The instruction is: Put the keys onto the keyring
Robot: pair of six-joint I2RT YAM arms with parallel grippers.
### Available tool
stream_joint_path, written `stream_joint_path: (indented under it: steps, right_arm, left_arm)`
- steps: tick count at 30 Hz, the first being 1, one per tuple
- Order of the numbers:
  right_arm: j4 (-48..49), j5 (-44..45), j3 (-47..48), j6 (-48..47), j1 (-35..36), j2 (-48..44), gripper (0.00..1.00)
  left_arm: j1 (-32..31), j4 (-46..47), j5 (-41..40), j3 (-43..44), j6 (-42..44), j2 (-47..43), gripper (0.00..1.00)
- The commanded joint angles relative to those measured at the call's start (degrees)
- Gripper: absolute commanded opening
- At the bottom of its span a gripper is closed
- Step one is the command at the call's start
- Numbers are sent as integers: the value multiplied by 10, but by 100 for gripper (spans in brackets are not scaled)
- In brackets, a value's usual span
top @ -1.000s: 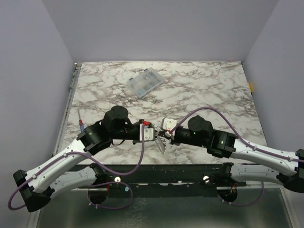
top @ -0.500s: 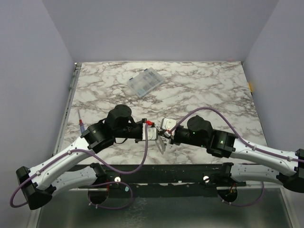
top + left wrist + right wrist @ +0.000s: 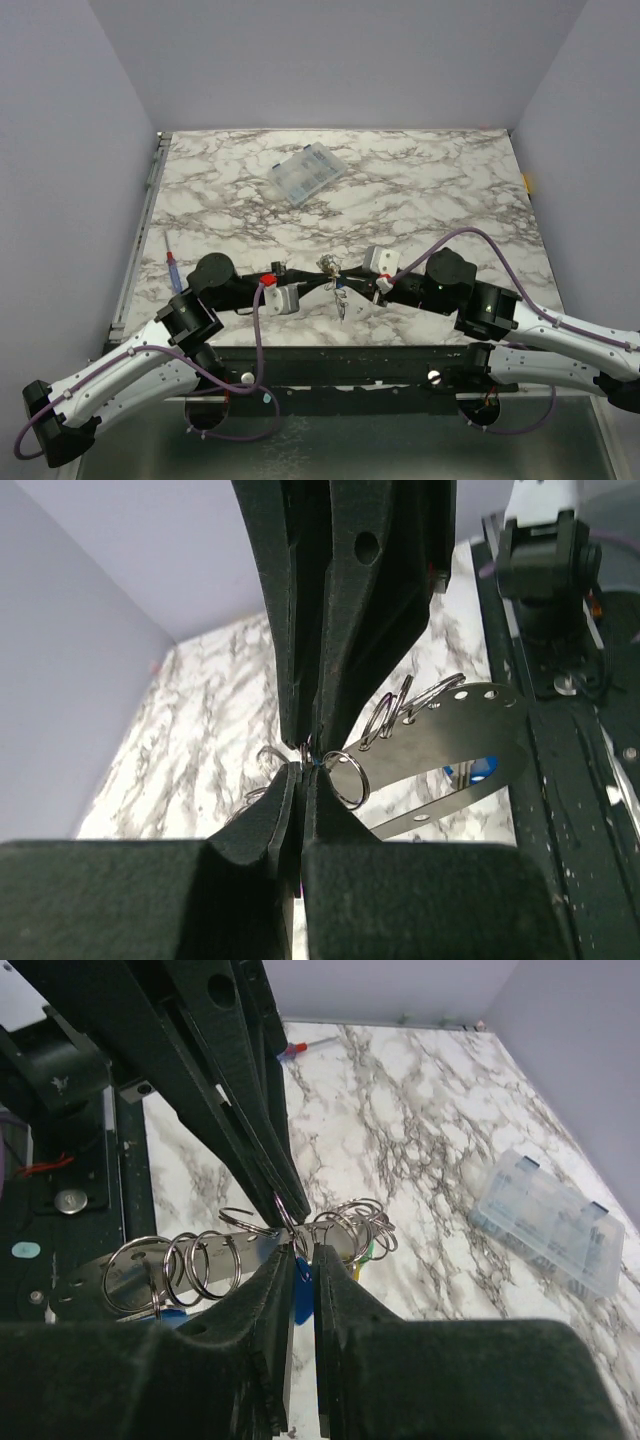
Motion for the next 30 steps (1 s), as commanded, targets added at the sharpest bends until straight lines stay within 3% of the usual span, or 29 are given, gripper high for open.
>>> stream_joint_path:
  steps: [1,17,24,30]
  right_arm:
    - [64,-28,-8,17,1,-10,19]
    - [68,-49,-7,31,1,-2,23]
    - [85,-67,-12,36,1,-4,33]
    - [95,-95,-14,47,1,-26,29]
  left_arm:
    - [1,180,22,-51,-93,-39,0]
    - [1,241,33,-73,-135,-84,0]
    - [0,307,64,-78,-182,-78,0]
    - [1,318,52,-89,-180,-76,0]
